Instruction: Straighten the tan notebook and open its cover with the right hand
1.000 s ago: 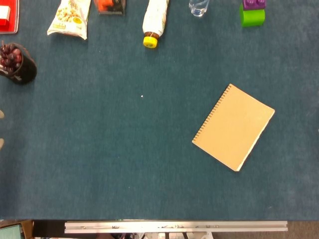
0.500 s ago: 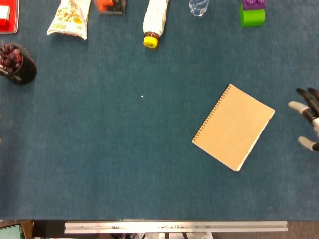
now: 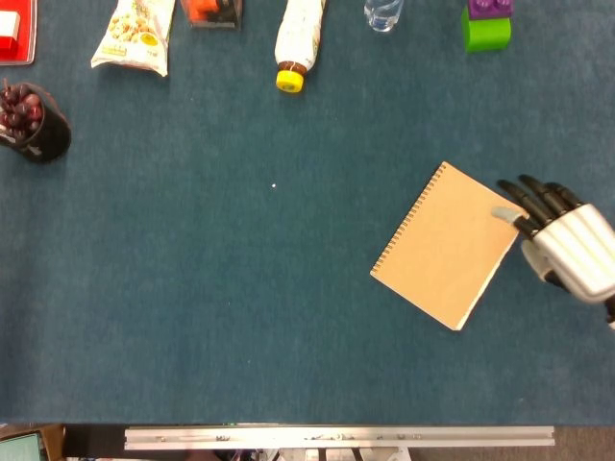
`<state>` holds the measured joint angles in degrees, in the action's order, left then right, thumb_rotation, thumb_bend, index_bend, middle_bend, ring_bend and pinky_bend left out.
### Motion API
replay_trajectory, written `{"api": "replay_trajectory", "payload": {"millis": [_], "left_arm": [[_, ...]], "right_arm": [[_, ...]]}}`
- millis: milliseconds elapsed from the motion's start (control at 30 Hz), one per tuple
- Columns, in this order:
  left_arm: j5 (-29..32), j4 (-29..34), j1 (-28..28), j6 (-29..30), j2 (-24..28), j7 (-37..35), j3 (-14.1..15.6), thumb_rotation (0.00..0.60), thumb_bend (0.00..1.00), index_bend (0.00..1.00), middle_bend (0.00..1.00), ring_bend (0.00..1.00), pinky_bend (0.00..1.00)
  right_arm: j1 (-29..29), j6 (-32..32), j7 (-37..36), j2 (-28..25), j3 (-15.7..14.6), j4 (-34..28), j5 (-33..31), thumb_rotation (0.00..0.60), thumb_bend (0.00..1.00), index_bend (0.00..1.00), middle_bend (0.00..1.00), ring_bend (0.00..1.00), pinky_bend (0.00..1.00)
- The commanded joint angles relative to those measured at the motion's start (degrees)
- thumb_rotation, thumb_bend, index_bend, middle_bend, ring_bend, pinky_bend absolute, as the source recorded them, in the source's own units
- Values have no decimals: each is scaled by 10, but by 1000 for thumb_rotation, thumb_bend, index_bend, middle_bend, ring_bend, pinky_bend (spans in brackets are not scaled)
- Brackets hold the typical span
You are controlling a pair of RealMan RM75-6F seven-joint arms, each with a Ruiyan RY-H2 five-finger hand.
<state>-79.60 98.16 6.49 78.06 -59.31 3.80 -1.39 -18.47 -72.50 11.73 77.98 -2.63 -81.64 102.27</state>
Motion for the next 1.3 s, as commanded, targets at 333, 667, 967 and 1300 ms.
{"api": "replay_trajectory", "payload": {"millis": [333, 667, 967, 1300], "left_arm": [[5, -5, 3, -7, -1, -2, 0, 600, 173, 398, 387, 461, 400], [8, -8, 4, -11, -4, 1, 0, 600, 173, 398, 387, 461, 400], [12, -10, 5, -15, -6, 6, 0, 600, 173, 398, 387, 461, 400], [17, -11, 6, -19, -6, 7, 0, 600, 173, 398, 387, 461, 400]], "right_arm": [[-67, 86, 52, 11, 4, -6, 7, 600, 890, 258, 152, 97, 227], [-102, 57, -23, 34, -30, 62, 77, 600, 895, 254, 152, 97, 227], [-126, -2, -80, 58, -59, 144, 141, 600, 912, 253, 152, 97, 227], [-136, -36, -118, 92, -68, 213, 148, 600, 929, 249, 152, 97, 227]]}}
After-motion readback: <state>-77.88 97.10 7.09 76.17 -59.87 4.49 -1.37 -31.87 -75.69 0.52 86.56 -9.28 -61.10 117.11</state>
